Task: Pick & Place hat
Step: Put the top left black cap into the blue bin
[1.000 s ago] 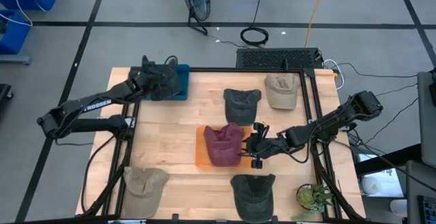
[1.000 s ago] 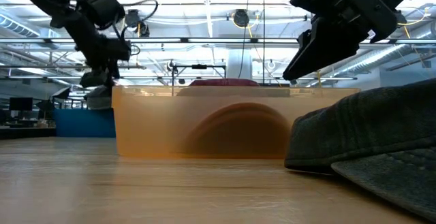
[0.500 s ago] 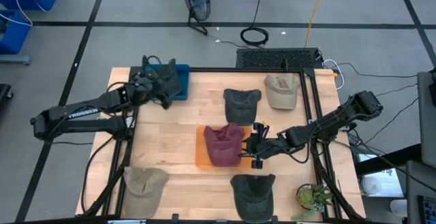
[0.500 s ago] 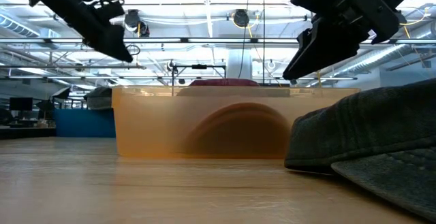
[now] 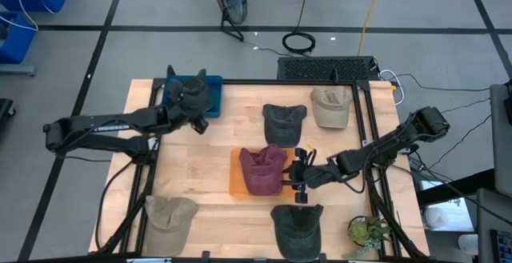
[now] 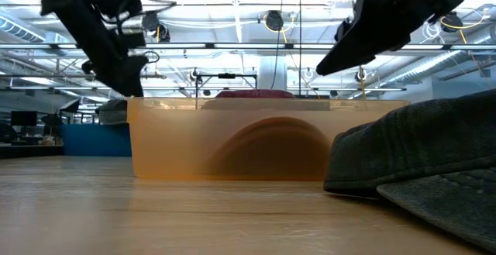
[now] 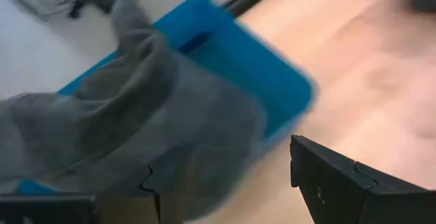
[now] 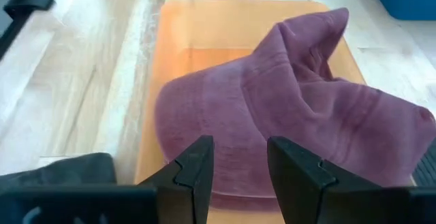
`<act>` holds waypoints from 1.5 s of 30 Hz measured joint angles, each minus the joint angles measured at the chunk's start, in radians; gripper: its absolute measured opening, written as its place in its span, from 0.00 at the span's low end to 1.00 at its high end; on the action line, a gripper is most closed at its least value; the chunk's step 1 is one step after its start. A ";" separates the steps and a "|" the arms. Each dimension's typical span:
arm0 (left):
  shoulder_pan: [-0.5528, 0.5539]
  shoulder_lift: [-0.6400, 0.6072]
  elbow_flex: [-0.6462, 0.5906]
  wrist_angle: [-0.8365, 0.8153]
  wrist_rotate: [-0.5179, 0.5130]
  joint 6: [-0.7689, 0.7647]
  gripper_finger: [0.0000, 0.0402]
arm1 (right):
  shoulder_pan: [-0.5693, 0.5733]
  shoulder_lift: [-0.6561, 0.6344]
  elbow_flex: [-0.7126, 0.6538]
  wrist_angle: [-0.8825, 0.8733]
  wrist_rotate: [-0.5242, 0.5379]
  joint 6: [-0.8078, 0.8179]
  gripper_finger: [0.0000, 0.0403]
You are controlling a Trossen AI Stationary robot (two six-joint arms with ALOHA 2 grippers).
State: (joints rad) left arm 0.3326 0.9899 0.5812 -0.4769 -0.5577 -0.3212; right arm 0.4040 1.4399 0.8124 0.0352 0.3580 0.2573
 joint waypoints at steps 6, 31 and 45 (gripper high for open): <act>0.127 0.092 0.000 0.063 0.042 0.000 0.60 | 0.011 0.000 0.000 0.001 0.004 0.003 0.31; 0.240 0.214 -0.002 0.030 -0.099 0.096 0.60 | 0.010 0.000 -0.086 0.097 0.005 0.098 0.31; 0.211 0.207 -0.001 0.121 -0.184 0.223 0.60 | 0.010 0.000 -0.087 0.119 0.003 0.078 0.31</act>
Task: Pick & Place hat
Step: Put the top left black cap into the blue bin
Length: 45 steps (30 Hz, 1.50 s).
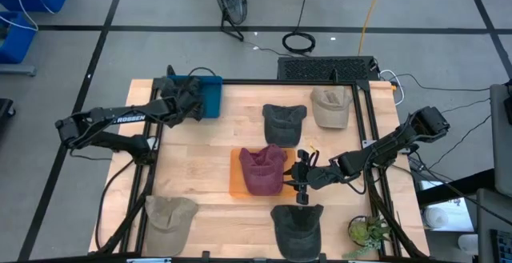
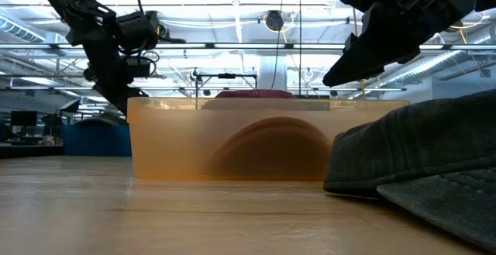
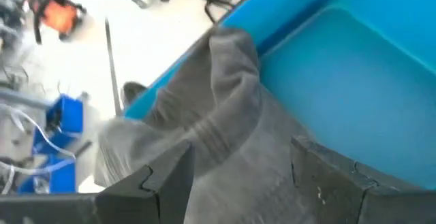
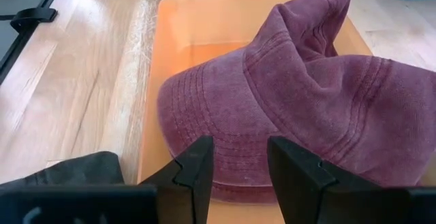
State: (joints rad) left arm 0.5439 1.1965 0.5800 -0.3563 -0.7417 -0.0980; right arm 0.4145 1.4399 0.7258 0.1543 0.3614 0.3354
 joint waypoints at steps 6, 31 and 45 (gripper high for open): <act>-0.005 0.001 0.032 0.026 0.066 0.306 0.60 | -0.003 0.000 0.000 0.000 0.000 -0.038 0.31; 0.239 0.388 0.589 -0.743 0.458 0.261 0.20 | -0.125 0.000 0.000 0.046 0.002 -0.340 0.31; 0.268 0.430 0.589 -0.691 0.277 0.288 0.63 | -0.298 0.000 0.000 0.067 -0.060 -0.588 0.31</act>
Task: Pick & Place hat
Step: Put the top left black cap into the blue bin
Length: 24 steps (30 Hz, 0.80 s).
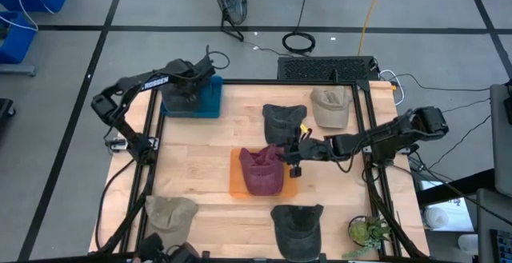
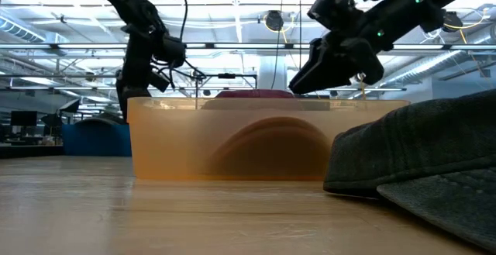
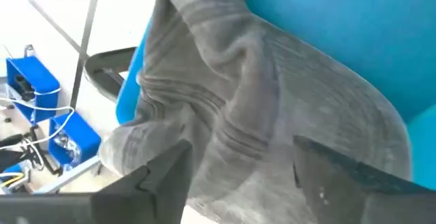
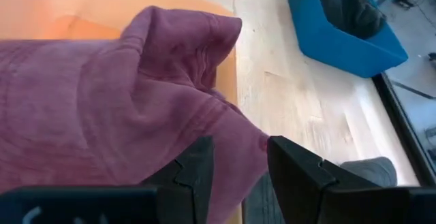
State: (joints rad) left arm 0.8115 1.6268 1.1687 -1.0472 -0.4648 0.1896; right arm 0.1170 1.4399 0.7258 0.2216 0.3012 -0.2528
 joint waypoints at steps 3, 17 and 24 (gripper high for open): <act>0.038 0.007 0.000 0.028 0.061 0.015 0.67 | -0.041 0.000 0.000 0.016 -0.048 -0.023 0.31; 0.142 0.055 0.000 0.116 0.132 0.045 0.41 | -0.136 0.000 0.000 0.042 -0.175 0.003 0.31; 0.118 0.055 0.000 0.110 0.172 0.074 0.07 | -0.116 0.000 0.000 0.015 -0.176 0.052 0.31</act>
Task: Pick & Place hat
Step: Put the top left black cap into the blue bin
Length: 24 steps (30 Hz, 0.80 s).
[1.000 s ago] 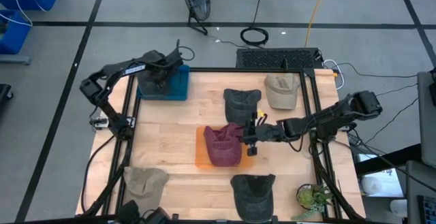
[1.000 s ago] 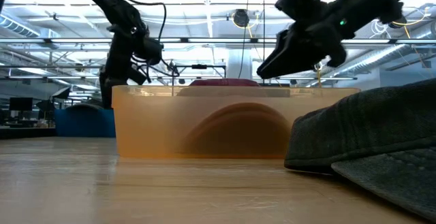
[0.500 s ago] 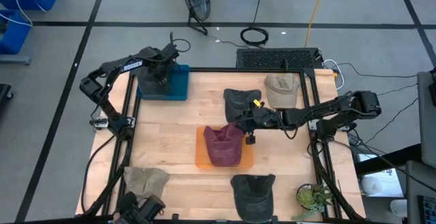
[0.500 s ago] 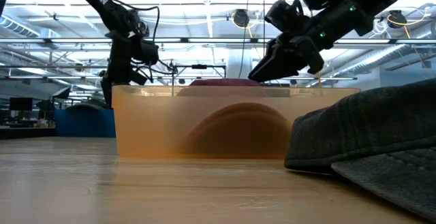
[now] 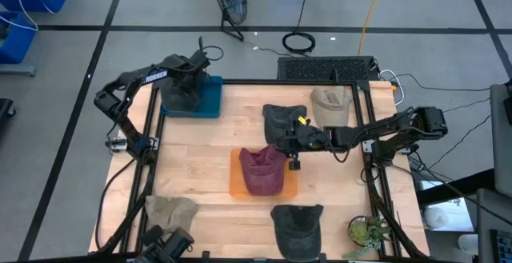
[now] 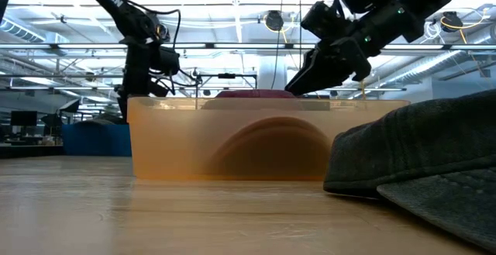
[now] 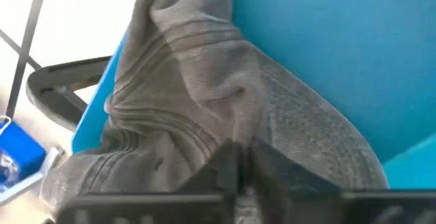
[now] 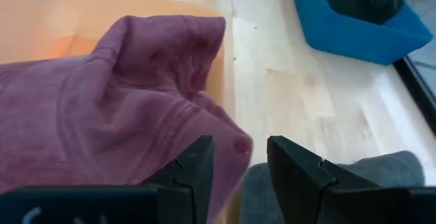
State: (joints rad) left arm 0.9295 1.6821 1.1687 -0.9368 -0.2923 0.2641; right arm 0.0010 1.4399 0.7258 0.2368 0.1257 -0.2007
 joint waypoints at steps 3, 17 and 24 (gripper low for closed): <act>-0.011 0.000 0.000 -0.005 0.003 0.018 0.02 | 0.010 0.000 0.000 -0.009 0.000 0.010 0.31; -0.095 -0.156 0.000 0.005 0.118 0.140 0.03 | 0.026 0.000 0.000 -0.016 0.002 0.098 0.31; -0.094 -0.176 -0.005 0.028 0.176 0.203 0.03 | 0.058 0.000 0.000 -0.049 0.002 0.108 0.31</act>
State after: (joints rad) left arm 0.8352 1.5062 1.1633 -0.9085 -0.1162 0.4672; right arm 0.0594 1.4399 0.7258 0.1875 0.1276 -0.0929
